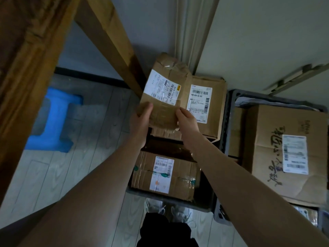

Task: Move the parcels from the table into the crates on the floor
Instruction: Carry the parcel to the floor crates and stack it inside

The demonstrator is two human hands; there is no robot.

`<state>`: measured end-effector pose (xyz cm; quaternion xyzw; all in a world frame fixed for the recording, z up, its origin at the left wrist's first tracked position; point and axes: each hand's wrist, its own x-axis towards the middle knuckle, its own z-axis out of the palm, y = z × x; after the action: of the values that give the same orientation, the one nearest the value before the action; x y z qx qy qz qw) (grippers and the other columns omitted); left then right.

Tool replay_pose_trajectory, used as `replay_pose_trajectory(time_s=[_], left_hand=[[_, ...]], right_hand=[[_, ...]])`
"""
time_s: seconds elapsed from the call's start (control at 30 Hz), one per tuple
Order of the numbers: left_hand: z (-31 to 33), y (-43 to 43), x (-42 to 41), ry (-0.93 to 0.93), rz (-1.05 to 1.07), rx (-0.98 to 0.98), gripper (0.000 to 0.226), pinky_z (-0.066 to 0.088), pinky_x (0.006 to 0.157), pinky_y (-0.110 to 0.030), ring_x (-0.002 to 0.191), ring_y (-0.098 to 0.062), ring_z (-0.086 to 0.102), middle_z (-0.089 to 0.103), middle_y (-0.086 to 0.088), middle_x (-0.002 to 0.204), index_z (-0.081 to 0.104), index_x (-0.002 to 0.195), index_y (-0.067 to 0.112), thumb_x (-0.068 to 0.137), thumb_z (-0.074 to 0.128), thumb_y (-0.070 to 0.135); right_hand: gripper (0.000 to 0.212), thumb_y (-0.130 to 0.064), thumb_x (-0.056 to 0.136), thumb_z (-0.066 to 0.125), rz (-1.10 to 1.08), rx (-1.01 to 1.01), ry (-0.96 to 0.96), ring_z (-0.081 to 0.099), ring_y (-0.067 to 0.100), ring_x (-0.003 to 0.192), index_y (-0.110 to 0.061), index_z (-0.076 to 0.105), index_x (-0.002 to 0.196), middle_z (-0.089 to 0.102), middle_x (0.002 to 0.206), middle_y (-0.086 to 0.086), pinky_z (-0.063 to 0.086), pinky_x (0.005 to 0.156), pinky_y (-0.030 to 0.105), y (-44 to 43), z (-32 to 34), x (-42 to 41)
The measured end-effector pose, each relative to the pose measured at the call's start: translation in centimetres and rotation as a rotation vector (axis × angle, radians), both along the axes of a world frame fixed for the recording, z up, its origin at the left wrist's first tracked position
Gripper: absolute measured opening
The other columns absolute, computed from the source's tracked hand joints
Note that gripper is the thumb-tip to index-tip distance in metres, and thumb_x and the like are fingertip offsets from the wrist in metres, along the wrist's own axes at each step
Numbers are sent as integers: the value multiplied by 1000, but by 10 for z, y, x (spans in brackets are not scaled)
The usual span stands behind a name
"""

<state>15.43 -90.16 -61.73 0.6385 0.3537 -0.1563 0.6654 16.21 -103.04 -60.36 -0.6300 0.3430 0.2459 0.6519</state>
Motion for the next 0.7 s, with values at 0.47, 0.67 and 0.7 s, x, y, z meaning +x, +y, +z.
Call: replay_pose_trajectory(time_s=[0.47,0.67,0.7], left_hand=[[-24,11,-3,12,12,51,54,47,72,-25,101,-12,61,63,-3,119,50,132,17,89,53,50],[-23,12,0,18,32,29,58,44,70,-23,101,-11,60,63,-4,120,50,132,14,87,55,51],[-24,13,0,21,27,25,60,44,70,-23,102,-11,59,62,-4,121,49,133,14,87,55,51]], right_hand=[[39,-23,102,39,158,-30,-58,45,10,106,-18,43,140,49,122,-2,37,90,22,10,-17,8],[39,-26,102,36,196,-81,-70,49,19,114,-19,45,139,51,131,4,42,99,33,11,-16,14],[38,-26,102,36,194,-81,-73,49,17,111,-19,46,138,51,131,4,41,96,32,11,-16,13]])
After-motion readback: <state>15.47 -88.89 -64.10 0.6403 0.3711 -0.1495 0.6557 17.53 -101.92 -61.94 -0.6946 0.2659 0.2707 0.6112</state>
